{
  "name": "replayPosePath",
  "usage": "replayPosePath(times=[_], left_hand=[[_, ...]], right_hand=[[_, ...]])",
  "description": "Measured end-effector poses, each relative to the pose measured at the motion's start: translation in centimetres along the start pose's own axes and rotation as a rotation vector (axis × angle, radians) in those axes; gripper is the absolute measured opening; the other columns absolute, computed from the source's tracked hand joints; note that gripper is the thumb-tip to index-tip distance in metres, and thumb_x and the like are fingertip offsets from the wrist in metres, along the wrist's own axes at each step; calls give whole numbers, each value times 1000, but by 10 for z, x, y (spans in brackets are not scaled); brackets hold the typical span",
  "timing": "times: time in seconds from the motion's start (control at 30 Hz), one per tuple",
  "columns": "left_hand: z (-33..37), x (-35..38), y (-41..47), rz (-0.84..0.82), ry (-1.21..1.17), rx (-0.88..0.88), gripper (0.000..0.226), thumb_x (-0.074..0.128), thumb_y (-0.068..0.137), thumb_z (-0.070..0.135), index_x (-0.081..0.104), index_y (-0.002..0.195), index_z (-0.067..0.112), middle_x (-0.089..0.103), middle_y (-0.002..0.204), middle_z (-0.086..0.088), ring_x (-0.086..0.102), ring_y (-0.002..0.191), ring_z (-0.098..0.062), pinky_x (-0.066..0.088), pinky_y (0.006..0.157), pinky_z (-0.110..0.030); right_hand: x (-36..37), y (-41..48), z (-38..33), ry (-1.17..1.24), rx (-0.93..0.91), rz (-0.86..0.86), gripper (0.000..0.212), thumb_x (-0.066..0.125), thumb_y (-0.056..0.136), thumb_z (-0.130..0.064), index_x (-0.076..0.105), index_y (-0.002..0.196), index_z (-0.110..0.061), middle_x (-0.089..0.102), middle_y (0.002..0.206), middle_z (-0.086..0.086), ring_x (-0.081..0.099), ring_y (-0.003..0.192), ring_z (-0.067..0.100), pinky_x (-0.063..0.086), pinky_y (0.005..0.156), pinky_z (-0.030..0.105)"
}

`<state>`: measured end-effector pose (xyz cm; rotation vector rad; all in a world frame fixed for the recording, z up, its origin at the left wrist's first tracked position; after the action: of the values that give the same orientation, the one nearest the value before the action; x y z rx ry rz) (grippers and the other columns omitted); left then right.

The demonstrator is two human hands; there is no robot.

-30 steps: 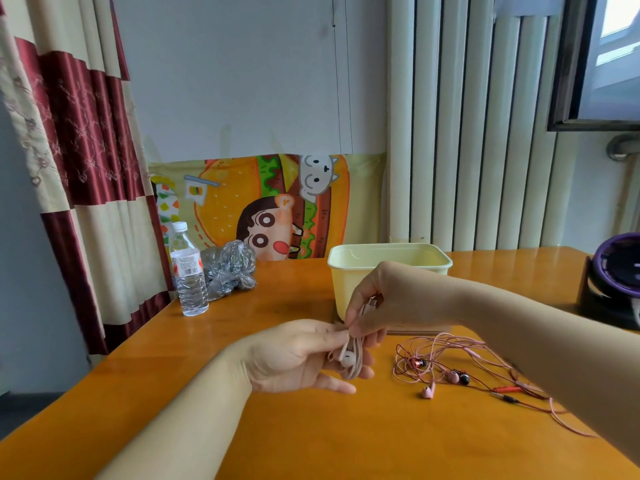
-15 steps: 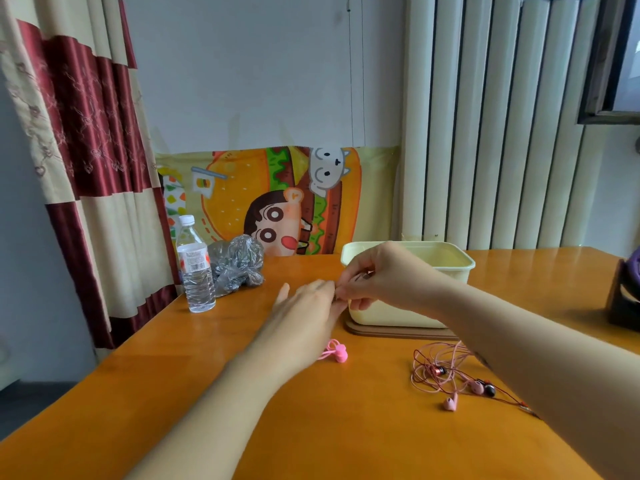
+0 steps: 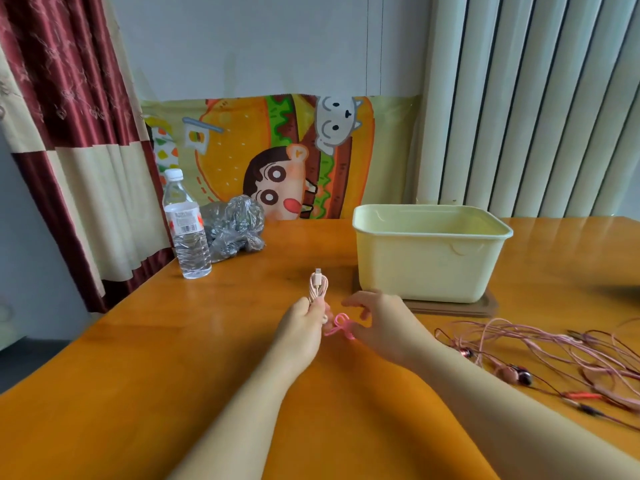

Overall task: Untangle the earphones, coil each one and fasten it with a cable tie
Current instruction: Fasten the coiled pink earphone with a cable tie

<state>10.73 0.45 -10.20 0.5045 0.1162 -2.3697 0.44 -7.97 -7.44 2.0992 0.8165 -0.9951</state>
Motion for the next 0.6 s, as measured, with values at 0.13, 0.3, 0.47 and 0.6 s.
replayPosePath(times=[0.13,0.3,0.47,0.6], left_hand=[[-12,4,5,-108,54,-28,32,31,102,29,56,84,18,67,89,0,64,86,-17,48,90,-39],[-15,13,7,-184,106,-37,29,33,101,31,55,86,20,65,95,-1,64,95,-12,46,93,-40],[-8,22,0,-231,59,14,37,34,101,36,61,105,10,67,110,-6,63,100,-13,44,99,-42],[-4,32,-5,-255,75,55,46,34,86,54,62,95,19,67,110,-9,58,105,-36,42,95,-53]], right_hand=[[11,1,1,-56,-53,80,23,58,91,-19,69,112,-22,60,104,-3,57,84,11,48,72,20],[16,3,8,-68,-67,66,22,57,90,-16,70,108,-19,58,101,-1,58,80,14,51,73,26],[12,3,22,-27,-25,65,14,64,87,-23,72,97,-18,65,91,-1,56,76,12,45,69,22],[8,0,37,26,46,60,21,71,82,-36,72,84,-16,68,79,0,59,73,17,48,69,32]])
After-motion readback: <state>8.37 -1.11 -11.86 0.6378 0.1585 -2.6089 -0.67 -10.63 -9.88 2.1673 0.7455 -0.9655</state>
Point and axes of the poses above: each hand's wrist, its own y-axis towards the middle knuckle, its own x-axis out of the palm, z = x × y, the point moved 9 cm from there along y, towards the middle knuckle
